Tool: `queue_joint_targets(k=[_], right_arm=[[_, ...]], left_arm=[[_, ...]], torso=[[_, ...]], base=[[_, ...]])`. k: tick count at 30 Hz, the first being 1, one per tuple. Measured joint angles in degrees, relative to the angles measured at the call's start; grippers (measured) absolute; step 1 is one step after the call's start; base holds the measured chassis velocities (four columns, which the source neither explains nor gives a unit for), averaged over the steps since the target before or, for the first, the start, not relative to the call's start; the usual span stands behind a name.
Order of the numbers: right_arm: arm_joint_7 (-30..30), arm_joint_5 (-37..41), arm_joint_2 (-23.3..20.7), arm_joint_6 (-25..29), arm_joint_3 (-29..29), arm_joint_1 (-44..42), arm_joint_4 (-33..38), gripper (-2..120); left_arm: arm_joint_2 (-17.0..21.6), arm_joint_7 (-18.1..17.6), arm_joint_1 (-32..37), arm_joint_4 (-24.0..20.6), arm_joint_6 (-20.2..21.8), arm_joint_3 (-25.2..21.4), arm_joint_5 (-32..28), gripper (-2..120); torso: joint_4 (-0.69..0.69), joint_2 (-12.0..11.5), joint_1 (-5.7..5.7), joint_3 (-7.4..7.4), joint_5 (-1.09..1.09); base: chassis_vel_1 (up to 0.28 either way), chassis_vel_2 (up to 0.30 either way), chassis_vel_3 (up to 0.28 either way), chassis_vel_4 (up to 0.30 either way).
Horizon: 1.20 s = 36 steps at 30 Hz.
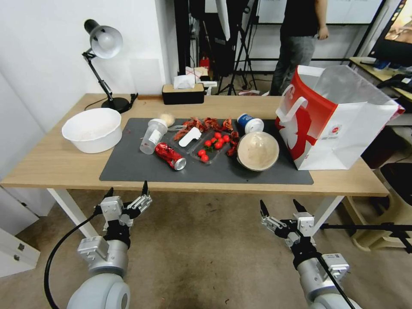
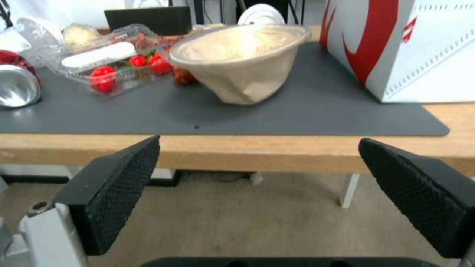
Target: Pick up the trash from the table and place it into the takeout bag.
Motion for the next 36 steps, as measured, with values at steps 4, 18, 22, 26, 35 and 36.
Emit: queue_joint_targets(k=[4, 18, 22, 26, 35, 36], right_arm=[[0.0, 0.0, 0.0, 0.2, 0.1, 0.1, 0.0, 100], [0.8, 0.0, -0.3, 1.9, 0.3, 0.7, 0.4, 100], [0.7, 0.2, -0.3, 2.3, 0.4, 0.8, 0.4, 100], [0.8, 2.6, -0.8, 1.8, 0.6, 1.1, 0.5, 100], [6.3, 27.0, -2.7, -4.9, 0.7, 4.3, 2.8, 100], [6.3, 27.0, -2.7, -4.9, 0.7, 4.3, 2.8, 100]], left_arm=[[-0.2, 0.0, 0.1, 0.3, -0.8, 0.1, -0.1, 100], [-0.2, 1.0, 0.1, 0.9, -1.5, 0.4, 0.4, 100], [-0.1, 1.3, 0.2, 0.9, -1.5, 0.5, 0.4, 100], [-0.3, 2.1, 0.0, 1.2, -1.6, 0.5, 0.8, 100], [-0.4, 3.2, 0.6, 1.3, -2.0, 0.4, 1.1, 100], [-0.4, 3.2, 0.6, 1.3, -2.0, 0.4, 1.1, 100]], torso=[[0.0, 0.0, 0.0, 0.0, 0.0], [0.0, 0.0, -0.02, 0.0, -0.01], [0.0, 0.0, -0.02, 0.0, 0.0], [0.0, 0.0, -0.02, 0.0, -0.01], [0.0, 0.0, -0.02, 0.0, 0.0], [0.0, 0.0, -0.02, 0.0, 0.0]], base=[[0.0, 0.0, 0.0, 0.0], [0.0, 0.0, 0.0, 0.0], [0.0, 0.0, 0.0, 0.0], [0.0, 0.0, 0.0, 0.0], [0.0, 0.0, 0.0, 0.0], [0.0, 0.0, 0.0, 0.0]])
